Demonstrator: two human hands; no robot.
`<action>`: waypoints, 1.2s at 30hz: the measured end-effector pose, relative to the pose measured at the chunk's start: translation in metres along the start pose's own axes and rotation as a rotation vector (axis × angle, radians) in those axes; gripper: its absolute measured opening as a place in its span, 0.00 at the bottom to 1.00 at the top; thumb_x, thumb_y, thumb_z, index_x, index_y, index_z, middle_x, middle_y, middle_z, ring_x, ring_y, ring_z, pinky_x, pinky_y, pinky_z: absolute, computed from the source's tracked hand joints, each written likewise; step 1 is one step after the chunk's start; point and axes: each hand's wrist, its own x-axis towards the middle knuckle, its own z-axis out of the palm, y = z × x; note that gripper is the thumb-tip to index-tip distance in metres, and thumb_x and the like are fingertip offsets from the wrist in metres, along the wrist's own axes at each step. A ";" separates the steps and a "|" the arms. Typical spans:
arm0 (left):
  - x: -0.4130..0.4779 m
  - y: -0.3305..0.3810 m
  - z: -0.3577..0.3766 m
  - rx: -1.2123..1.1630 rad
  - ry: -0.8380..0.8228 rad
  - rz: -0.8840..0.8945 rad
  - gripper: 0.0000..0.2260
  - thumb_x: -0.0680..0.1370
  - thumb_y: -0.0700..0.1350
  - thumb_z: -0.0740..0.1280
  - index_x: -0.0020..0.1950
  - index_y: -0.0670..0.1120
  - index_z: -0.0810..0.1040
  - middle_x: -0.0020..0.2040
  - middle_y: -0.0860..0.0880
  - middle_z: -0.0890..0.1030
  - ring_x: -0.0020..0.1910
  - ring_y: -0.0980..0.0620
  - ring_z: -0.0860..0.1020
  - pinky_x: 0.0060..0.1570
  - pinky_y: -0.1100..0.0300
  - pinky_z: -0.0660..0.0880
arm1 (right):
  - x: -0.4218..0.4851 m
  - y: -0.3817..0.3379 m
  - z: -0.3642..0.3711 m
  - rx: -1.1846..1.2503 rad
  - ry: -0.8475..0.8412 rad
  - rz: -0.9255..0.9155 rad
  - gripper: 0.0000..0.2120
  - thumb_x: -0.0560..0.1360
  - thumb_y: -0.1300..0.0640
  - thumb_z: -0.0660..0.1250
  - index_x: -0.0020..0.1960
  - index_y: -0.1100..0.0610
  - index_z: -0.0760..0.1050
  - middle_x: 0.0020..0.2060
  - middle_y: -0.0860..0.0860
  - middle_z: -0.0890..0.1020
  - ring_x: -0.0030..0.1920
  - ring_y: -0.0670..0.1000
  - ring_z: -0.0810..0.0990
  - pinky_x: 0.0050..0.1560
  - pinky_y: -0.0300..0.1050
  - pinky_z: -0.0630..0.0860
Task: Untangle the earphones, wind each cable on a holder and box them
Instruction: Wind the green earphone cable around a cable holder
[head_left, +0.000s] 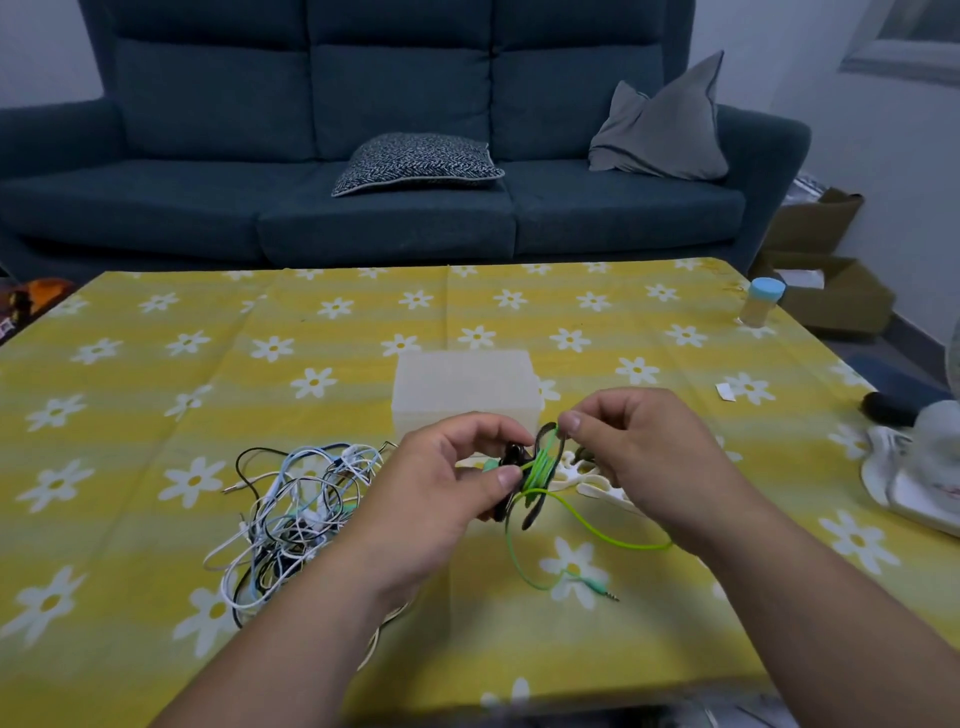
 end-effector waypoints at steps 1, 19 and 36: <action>0.000 0.000 0.000 -0.031 0.003 -0.009 0.16 0.76 0.28 0.65 0.46 0.48 0.83 0.45 0.49 0.82 0.34 0.52 0.76 0.34 0.64 0.72 | 0.000 0.000 0.000 0.000 -0.024 0.020 0.11 0.78 0.57 0.68 0.38 0.57 0.82 0.23 0.46 0.68 0.26 0.46 0.64 0.27 0.38 0.63; 0.009 0.002 -0.013 -0.177 0.428 0.118 0.13 0.78 0.30 0.64 0.49 0.47 0.80 0.40 0.51 0.80 0.30 0.54 0.76 0.32 0.64 0.72 | -0.023 -0.006 0.035 -0.141 -0.667 0.105 0.07 0.76 0.67 0.66 0.52 0.62 0.81 0.33 0.51 0.81 0.31 0.48 0.78 0.37 0.40 0.77; 0.013 -0.004 -0.025 -0.003 0.663 0.143 0.12 0.78 0.32 0.66 0.48 0.50 0.80 0.42 0.50 0.81 0.28 0.53 0.76 0.28 0.65 0.70 | -0.034 -0.019 0.038 -0.623 -0.834 -0.039 0.17 0.79 0.62 0.57 0.53 0.48 0.83 0.31 0.47 0.74 0.32 0.46 0.69 0.36 0.45 0.67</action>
